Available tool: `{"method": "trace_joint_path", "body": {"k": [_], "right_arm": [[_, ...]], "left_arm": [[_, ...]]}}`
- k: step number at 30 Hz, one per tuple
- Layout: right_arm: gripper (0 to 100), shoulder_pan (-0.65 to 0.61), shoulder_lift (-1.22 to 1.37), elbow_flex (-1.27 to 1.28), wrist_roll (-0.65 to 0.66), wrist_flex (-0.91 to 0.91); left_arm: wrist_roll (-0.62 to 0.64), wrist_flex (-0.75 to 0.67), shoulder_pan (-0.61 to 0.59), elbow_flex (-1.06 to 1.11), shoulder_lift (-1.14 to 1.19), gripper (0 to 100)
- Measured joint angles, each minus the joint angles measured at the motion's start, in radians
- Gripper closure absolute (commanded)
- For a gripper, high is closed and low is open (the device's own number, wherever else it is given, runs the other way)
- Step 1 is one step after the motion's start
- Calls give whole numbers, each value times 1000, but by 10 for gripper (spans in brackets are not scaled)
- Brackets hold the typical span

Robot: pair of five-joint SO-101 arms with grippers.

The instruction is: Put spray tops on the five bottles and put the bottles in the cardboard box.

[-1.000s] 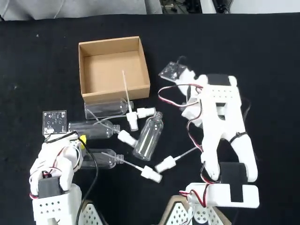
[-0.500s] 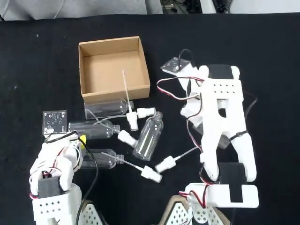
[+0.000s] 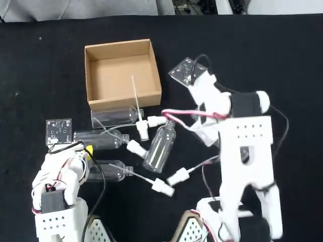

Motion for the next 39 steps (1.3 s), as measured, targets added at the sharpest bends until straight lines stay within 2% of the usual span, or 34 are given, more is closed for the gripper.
{"method": "trace_joint_path", "body": {"k": [13,30,34,39], "right_arm": [[840,-32,-209,89,-209,-235],[840,-32,-555,529,-342,-568],[840,46,-629,628,-359,-634],[840,124,-729,744,-442,-723]], "left_arm": [[0,0,0,0,0,791],[0,0,0,0,0,791],[0,0,0,0,0,791],[0,0,0,0,0,791]]}}
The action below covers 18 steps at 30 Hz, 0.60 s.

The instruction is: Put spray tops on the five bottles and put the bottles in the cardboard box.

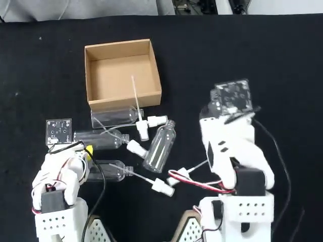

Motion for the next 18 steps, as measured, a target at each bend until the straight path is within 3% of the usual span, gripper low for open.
{"method": "trace_joint_path", "body": {"k": [18], "right_arm": [[840,35,-77,235,-147,-224]], "left_arm": [[0,35,0,-6,0,791]]}}
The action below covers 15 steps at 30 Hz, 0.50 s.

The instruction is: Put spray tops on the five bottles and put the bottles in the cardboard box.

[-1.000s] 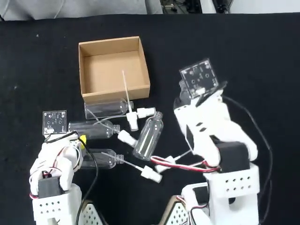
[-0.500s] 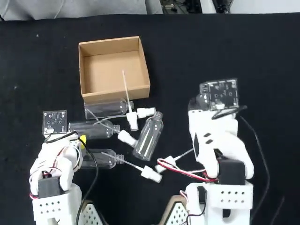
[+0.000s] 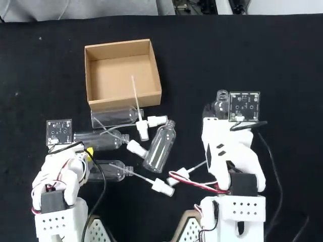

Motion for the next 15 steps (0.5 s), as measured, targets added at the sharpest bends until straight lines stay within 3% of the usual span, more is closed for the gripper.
{"method": "trace_joint_path", "body": {"k": [15], "right_arm": [[840,0,-2,69,-29,-81]], "left_arm": [[-9,6,-64,-180,-2,790]]}}
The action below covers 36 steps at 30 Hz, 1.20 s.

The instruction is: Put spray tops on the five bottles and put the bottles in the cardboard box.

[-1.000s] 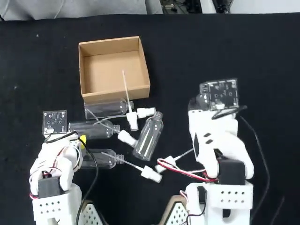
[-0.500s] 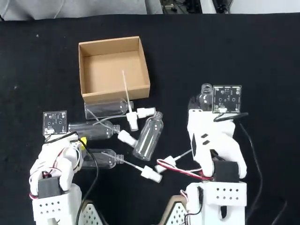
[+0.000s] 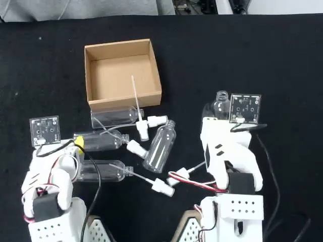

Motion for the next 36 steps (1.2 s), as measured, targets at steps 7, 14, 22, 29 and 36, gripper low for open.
{"method": "trace_joint_path", "body": {"k": [7,14,22,29,36], "right_arm": [[840,31,0,0,0,-15],[840,35,0,37,0,-69],[840,35,0,40,0,-74],[840,35,0,40,0,-74],[840,35,0,40,0,-74]], "left_arm": [[-40,12,2,-92,-5,791],[-43,86,69,-199,0,791],[-46,89,86,-359,318,787],[-150,89,123,-416,430,784],[-181,89,196,-416,476,752]]}}
